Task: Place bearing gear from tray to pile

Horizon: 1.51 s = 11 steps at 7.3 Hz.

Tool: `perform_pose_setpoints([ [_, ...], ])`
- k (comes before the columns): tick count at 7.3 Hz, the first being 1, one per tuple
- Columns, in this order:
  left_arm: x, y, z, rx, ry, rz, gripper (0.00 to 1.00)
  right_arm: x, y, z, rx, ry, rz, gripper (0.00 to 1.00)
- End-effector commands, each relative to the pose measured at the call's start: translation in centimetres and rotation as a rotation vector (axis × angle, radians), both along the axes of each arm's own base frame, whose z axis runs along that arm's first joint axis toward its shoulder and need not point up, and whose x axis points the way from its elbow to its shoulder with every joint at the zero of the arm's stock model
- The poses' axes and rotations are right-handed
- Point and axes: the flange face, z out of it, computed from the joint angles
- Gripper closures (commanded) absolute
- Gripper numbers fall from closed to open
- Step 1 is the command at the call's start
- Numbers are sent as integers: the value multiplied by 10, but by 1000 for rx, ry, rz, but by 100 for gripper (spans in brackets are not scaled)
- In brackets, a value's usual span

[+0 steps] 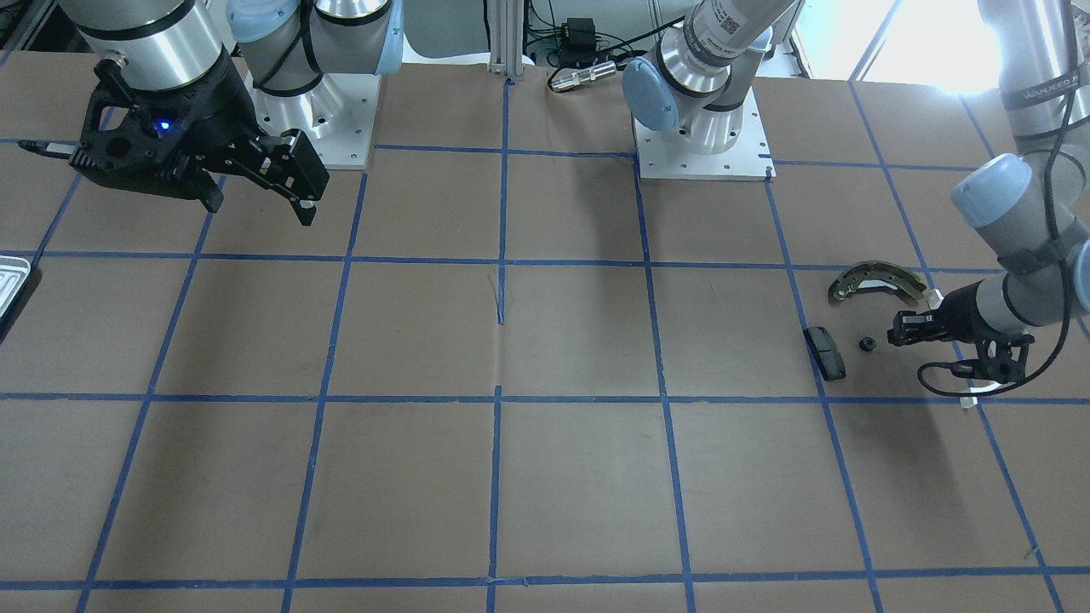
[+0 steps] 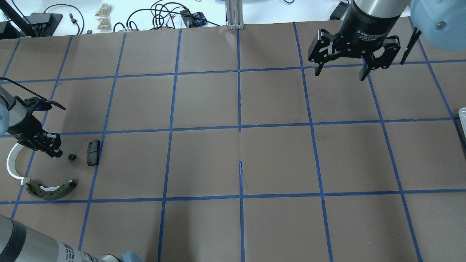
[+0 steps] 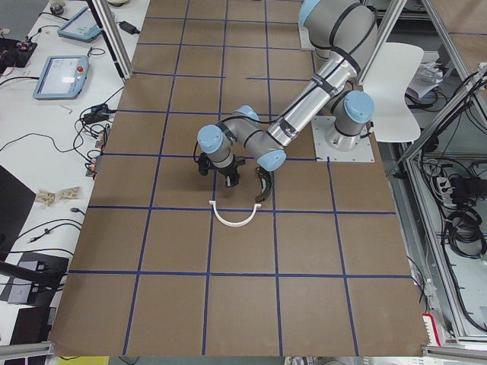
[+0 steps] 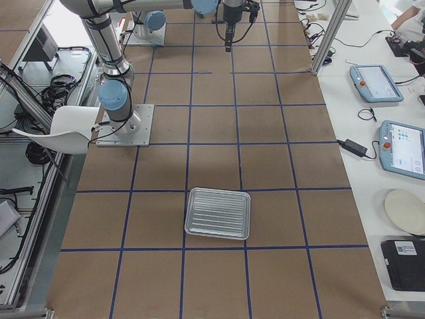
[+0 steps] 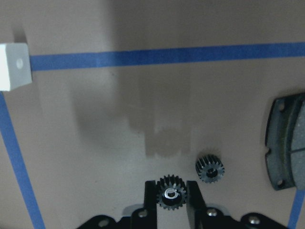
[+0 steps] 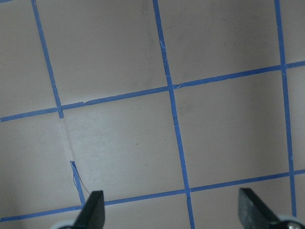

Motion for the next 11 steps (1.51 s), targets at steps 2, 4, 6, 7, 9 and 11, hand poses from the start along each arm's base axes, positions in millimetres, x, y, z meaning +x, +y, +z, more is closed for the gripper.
perform_pose_setpoints([
  [2,-2,1,-5,3,9,4,100,0,0,0,0,0,0,0],
  [4,-3,2,-11,13,18,0,100,0,0,0,0,0,0,0],
  [6,-3,2,-10,13,17,-3,94,1,0,0,0,-2,1,0],
  [7,-4,4,-12,17,20,-3,53,1,0,1,-6,-2,1,0],
  [9,-4,3,-9,14,16,-2,14,1,-3,2,-23,-1,3,0],
  [11,-10,-12,27,-18,-13,-21,9,1,-2,2,-24,-1,1,0],
])
